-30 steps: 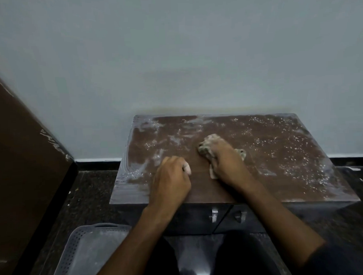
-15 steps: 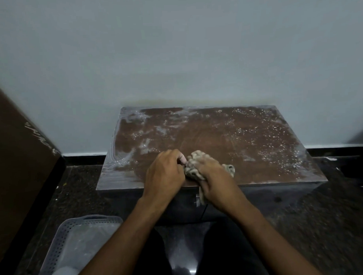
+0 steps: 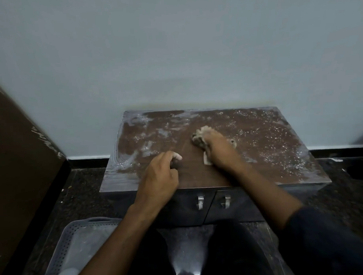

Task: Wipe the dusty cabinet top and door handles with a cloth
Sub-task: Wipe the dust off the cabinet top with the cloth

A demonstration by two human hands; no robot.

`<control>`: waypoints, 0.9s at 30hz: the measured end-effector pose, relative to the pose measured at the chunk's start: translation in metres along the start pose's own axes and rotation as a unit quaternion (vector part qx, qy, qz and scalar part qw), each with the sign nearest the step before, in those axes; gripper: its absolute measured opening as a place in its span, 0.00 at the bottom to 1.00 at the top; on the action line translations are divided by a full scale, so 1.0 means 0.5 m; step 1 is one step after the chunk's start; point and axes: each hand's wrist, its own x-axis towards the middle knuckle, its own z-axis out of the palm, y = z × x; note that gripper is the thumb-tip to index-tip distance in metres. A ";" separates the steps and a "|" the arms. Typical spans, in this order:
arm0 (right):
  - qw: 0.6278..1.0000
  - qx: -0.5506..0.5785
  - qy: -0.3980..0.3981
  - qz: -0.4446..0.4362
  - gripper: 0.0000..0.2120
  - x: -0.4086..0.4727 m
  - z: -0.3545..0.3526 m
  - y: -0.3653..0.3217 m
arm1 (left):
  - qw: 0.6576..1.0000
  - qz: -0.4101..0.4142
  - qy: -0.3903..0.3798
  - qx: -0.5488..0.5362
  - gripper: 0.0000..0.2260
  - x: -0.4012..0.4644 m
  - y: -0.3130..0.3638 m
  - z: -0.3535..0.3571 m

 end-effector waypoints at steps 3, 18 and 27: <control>0.999 -0.012 0.002 0.045 0.19 0.072 0.019 0.018 | 1.000 -0.020 0.008 0.009 0.18 0.002 -0.016 -0.016; 1.000 0.015 -0.011 -0.018 0.14 -0.026 0.028 -0.054 | 0.998 0.021 0.015 0.050 0.14 0.042 -0.004 0.000; 1.000 0.011 -0.008 -0.021 0.20 -0.111 0.009 0.010 | 0.999 0.028 0.013 0.036 0.12 0.008 -0.027 -0.010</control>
